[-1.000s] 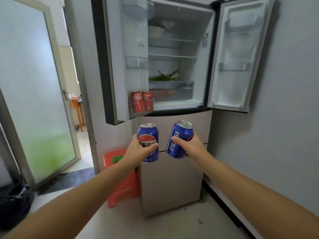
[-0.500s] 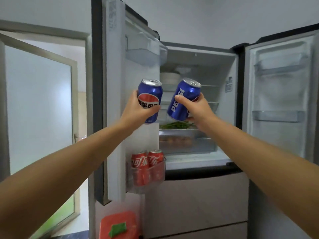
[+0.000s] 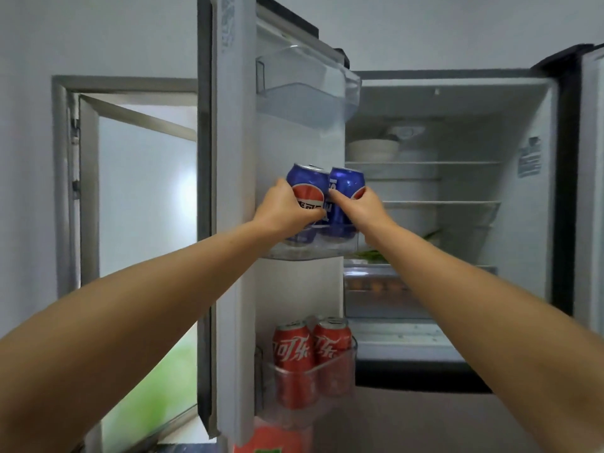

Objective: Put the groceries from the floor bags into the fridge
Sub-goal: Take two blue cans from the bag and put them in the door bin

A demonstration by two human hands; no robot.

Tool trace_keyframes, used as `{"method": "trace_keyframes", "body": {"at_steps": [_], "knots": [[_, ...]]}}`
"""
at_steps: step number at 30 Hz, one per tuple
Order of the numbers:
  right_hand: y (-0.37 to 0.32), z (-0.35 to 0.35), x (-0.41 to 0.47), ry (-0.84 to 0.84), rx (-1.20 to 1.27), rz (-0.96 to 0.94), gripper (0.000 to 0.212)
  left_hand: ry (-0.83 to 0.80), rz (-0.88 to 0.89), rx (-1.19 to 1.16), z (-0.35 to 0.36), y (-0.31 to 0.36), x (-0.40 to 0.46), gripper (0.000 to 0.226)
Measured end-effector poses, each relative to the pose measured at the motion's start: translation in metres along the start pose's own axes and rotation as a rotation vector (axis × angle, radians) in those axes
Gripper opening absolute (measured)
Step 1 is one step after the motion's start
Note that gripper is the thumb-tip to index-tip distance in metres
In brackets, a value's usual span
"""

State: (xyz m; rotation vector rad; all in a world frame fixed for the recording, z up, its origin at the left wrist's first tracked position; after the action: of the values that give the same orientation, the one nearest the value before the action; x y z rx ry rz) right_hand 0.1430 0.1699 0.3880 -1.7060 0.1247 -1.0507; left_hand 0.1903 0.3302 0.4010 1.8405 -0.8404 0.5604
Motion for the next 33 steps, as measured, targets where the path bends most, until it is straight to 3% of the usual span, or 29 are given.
{"method": "trace_keyframes", "body": {"at_steps": [3,6,10,17,24,28,31,33], "knots": [[0.012,0.004,-0.001,-0.035,-0.024,-0.022,0.021,0.004,-0.035,0.040,0.002,0.000,-0.004,0.073],[0.016,0.007,-0.001,-0.052,-0.006,-0.029,0.052,-0.012,-0.079,0.100,0.003,0.002,-0.007,0.079],[0.017,0.008,-0.003,-0.122,-0.021,-0.058,0.063,-0.010,-0.129,0.132,0.000,0.004,-0.012,0.083],[0.017,0.005,-0.017,-0.272,-0.004,-0.105,0.069,0.157,0.024,0.241,-0.008,0.020,-0.036,0.096],[0.036,-0.002,-0.019,-0.274,0.096,-0.050,0.095,0.318,0.183,0.341,-0.010,0.023,-0.070,0.088],[0.041,-0.023,-0.032,-0.131,0.074,-0.103,0.087,0.299,0.194,0.419,-0.010,0.019,-0.095,0.088],[0.017,-0.048,-0.049,0.043,-0.069,-0.267,0.059,0.276,0.199,0.383,-0.020,0.031,-0.118,0.073],[-0.012,-0.049,-0.065,0.055,-0.130,-0.386,0.040,0.292,0.195,0.365,-0.037,0.042,-0.134,0.060]]}}
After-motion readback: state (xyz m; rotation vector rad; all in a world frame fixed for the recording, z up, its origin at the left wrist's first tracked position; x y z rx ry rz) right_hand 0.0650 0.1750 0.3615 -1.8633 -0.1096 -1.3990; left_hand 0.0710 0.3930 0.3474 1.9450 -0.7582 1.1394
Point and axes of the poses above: each hand's wrist, its own x-axis towards the middle knuckle, its own z-axis out of the palm, y = z × x, the point moved 10 cm from there along x, towards the middle knuckle, and after that the axes turned 3 degrees about y, right-handed, at the moved point
